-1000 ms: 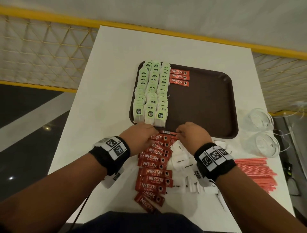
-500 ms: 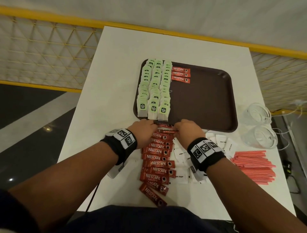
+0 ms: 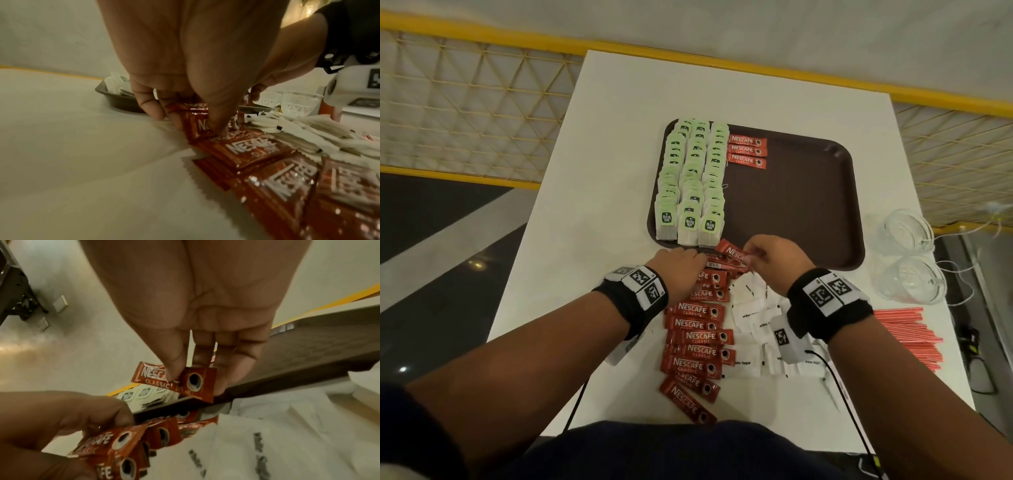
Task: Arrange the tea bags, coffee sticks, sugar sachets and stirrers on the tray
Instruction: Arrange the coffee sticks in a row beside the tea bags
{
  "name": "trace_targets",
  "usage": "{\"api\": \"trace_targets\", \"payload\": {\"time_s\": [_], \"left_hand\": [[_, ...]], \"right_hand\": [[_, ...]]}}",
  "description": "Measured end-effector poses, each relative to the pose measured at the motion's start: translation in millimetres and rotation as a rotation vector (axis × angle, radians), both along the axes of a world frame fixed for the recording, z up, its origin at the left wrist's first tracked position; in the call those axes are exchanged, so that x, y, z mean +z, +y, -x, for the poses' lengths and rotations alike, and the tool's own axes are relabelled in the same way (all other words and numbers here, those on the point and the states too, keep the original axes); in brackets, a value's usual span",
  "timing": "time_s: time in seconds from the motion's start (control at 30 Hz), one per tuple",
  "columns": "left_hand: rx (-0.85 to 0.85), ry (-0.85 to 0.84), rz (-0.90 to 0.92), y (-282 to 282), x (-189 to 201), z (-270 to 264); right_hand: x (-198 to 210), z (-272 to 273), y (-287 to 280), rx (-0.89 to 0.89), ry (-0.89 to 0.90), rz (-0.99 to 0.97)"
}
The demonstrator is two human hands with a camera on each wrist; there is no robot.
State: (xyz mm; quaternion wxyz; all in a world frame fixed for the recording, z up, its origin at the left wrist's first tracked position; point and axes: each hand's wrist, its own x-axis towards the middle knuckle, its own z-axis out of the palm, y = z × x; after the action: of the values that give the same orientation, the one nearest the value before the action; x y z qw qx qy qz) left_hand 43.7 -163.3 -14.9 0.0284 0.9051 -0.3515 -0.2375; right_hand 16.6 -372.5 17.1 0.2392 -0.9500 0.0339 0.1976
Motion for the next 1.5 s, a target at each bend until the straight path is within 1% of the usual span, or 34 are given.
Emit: {"api": "trace_targets", "payload": {"time_s": [0.13, 0.2, 0.27, 0.4, 0.43, 0.5, 0.6, 0.77, 0.83, 0.93, 1.03, 1.13, 1.27, 1.5], "left_hand": [[0.002, 0.052, -0.005, -3, 3, -6], [0.031, 0.107, 0.025, -3, 7, -12], [0.075, 0.178, 0.086, -4, 12, -17], [0.151, 0.363, 0.196, -4, 29, -29], [0.160, 0.387, 0.212, -4, 34, -34], [0.186, 0.398, 0.245, -5, 41, -46], [0.264, 0.369, 0.316, -11, 46, -64], [0.441, 0.353, 0.451, -17, 45, -87], [0.510, 0.342, 0.508, -19, 44, -93], [0.578, 0.317, 0.564, -21, 41, -98], [0.625, 0.316, 0.592, -22, 38, -102], [0.651, 0.330, 0.602, -23, 36, -104], [0.644, 0.332, 0.592, -28, 36, -108], [0.661, 0.309, 0.580, -28, 37, -118]], "right_hand": [[3, -3, -8, -0.052, 0.037, -0.129], [0, -6, -14, -0.107, 0.020, -0.184], [-2, -10, -21, -0.188, -0.015, -0.241], [2, -23, -36, -0.379, -0.033, -0.439], [4, -28, -39, -0.415, -0.041, -0.483], [4, -41, -48, -0.480, -0.041, -0.546], [-4, -64, -58, -0.560, -0.011, -0.583], [-25, -102, -68, -0.662, -0.005, -0.514], [-31, -117, -70, -0.696, -0.016, -0.447], [-35, -138, -72, -0.693, -0.010, -0.339], [-38, -157, -70, -0.671, -0.003, -0.284], [-41, -171, -65, -0.631, -0.017, -0.246], [-42, -182, -59, -0.581, -0.041, -0.196], [-36, -185, -61, -0.531, -0.050, -0.165]]}}
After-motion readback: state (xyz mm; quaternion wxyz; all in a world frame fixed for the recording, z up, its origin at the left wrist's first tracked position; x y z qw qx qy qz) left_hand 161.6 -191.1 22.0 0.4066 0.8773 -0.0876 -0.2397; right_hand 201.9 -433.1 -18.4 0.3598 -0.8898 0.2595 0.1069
